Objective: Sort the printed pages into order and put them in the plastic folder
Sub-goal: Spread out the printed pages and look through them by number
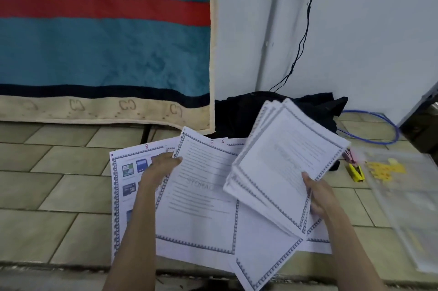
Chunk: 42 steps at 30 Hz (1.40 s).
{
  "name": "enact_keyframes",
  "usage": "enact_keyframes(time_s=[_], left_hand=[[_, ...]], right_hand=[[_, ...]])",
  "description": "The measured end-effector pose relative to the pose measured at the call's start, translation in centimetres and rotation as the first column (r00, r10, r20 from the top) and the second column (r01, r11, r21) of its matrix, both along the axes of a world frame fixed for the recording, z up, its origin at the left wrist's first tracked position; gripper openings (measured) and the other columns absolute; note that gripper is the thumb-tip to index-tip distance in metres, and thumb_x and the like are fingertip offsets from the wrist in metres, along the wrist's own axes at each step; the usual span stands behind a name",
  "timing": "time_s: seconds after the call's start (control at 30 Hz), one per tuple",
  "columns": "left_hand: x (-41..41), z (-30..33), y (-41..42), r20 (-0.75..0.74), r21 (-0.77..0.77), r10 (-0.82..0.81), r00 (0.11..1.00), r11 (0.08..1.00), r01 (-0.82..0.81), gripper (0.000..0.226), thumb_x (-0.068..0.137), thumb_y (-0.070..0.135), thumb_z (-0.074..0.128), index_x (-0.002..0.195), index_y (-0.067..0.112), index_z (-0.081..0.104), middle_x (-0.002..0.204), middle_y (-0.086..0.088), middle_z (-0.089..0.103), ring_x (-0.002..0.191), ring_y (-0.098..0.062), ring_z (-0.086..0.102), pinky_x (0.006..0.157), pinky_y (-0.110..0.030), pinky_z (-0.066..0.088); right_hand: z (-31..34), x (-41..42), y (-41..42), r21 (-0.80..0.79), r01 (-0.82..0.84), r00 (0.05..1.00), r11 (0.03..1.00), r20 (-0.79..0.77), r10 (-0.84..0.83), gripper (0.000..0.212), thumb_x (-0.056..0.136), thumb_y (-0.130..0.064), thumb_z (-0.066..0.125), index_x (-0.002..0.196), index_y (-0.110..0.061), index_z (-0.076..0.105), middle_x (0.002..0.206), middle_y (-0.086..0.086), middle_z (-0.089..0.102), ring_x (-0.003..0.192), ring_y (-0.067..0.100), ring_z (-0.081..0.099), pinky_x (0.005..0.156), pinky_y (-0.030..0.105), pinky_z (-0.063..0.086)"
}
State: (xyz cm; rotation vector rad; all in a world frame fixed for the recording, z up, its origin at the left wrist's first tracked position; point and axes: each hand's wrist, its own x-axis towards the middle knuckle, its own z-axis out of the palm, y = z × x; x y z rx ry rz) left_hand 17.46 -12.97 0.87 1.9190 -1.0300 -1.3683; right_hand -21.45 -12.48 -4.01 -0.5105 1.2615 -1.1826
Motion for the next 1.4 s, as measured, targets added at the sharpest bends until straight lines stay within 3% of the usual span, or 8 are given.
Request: enact_keyframes(time_s=[0.17, 0.37, 0.47, 0.6, 0.7, 0.87, 1.1, 1.4], left_hand=[[-1.9, -0.5, 0.0, -0.359, 0.032, -0.04, 0.932, 0.998, 0.056, 0.039, 0.097, 0.038, 0.042, 0.113, 0.008, 0.062, 0.11, -0.011, 0.067, 0.102, -0.03, 0.063, 0.091, -0.042, 0.049], [-4.5, -1.4, 0.6, -0.161, -0.131, -0.177, 0.971, 0.979, 0.157, 0.044, 0.08, 0.007, 0.071, 0.122, 0.006, 0.058, 0.121, -0.009, 0.063, 0.109, -0.025, 0.06, 0.094, -0.036, 0.048], [-4.3, -1.2, 0.7, -0.264, -0.152, -0.202, 0.943, 0.974, 0.167, 0.044, 0.082, 0.005, 0.067, 0.125, 0.008, 0.056, 0.125, -0.009, 0.061, 0.113, -0.025, 0.059, 0.097, -0.039, 0.047], [-4.7, 0.5, 0.8, -0.413, -0.251, -0.276, 0.868, 0.95, 0.183, 0.05, 0.076, 0.013, 0.072, 0.123, 0.012, 0.056, 0.123, -0.005, 0.063, 0.105, -0.015, 0.063, 0.089, -0.029, 0.052], [-5.7, 2.3, 0.3, -0.484, -0.336, -0.288, 0.826, 0.933, 0.128, 0.08, 0.045, 0.032, 0.093, 0.116, 0.014, 0.06, 0.111, -0.001, 0.07, 0.1, -0.015, 0.067, 0.084, -0.03, 0.055], [-7.9, 6.1, 0.1, -0.319, -0.531, -0.296, 0.9, 0.843, 0.089, 0.029, 0.077, 0.009, 0.073, 0.1, 0.025, 0.064, 0.095, 0.012, 0.072, 0.092, -0.007, 0.068, 0.083, -0.026, 0.055], [-8.8, 7.1, 0.1, -0.292, -0.642, -0.244, 0.925, 0.767, 0.0, 0.033, 0.071, 0.02, 0.075, 0.103, 0.018, 0.065, 0.104, -0.001, 0.072, 0.098, -0.02, 0.068, 0.084, -0.035, 0.056], [-9.1, 6.4, 0.5, -0.216, -0.64, -0.179, 0.96, 0.768, -0.001, 0.026, 0.067, 0.012, 0.081, 0.085, 0.025, 0.067, 0.076, 0.016, 0.073, 0.076, -0.003, 0.07, 0.062, -0.017, 0.055]], right_hand=[[0.9, 5.4, 0.7, 0.032, -0.31, 0.922, 0.95, -0.234, 0.309, 0.023, 0.092, -0.009, 0.056, 0.112, 0.001, 0.061, 0.102, 0.016, 0.07, 0.091, 0.03, 0.069, 0.078, 0.041, 0.058], [0.7, 9.8, 2.0, 0.002, -0.508, 0.791, 0.861, -0.396, 0.467, 0.032, 0.086, -0.012, 0.067, 0.117, -0.015, 0.062, 0.112, 0.0, 0.068, 0.095, 0.011, 0.067, 0.085, 0.031, 0.056], [1.5, 9.9, 2.5, -0.114, -0.389, 0.85, 0.914, -0.427, 0.309, 0.03, 0.08, -0.012, 0.073, 0.107, -0.021, 0.063, 0.107, -0.004, 0.068, 0.087, -0.001, 0.064, 0.071, 0.016, 0.055], [3.6, 8.9, 2.5, -0.259, -0.215, 0.954, 0.942, -0.262, 0.146, 0.07, 0.066, -0.025, 0.083, 0.127, -0.017, 0.051, 0.117, -0.004, 0.067, 0.105, 0.015, 0.066, 0.091, 0.039, 0.053], [6.5, 8.2, 2.4, -0.332, -0.266, 0.942, 0.905, -0.289, 0.171, 0.044, 0.075, -0.016, 0.076, 0.117, -0.012, 0.062, 0.107, 0.0, 0.073, 0.097, 0.016, 0.07, 0.084, 0.034, 0.057], [11.0, 6.7, 1.6, -0.491, -0.276, 0.909, 0.826, -0.413, 0.058, 0.028, 0.073, -0.001, 0.076, 0.092, -0.02, 0.068, 0.085, -0.016, 0.075, 0.085, 0.004, 0.071, 0.07, 0.017, 0.056], [11.9, 5.4, 1.5, -0.534, -0.328, 0.864, 0.779, -0.504, 0.018, 0.027, 0.072, 0.001, 0.076, 0.084, -0.021, 0.068, 0.077, -0.024, 0.072, 0.077, -0.004, 0.069, 0.064, 0.01, 0.051], [11.5, 5.8, 2.0, -0.587, -0.258, 0.921, 0.768, -0.391, 0.01, 0.027, 0.068, -0.012, 0.075, 0.095, -0.011, 0.07, 0.094, -0.004, 0.075, 0.089, 0.015, 0.072, 0.069, 0.021, 0.055]])
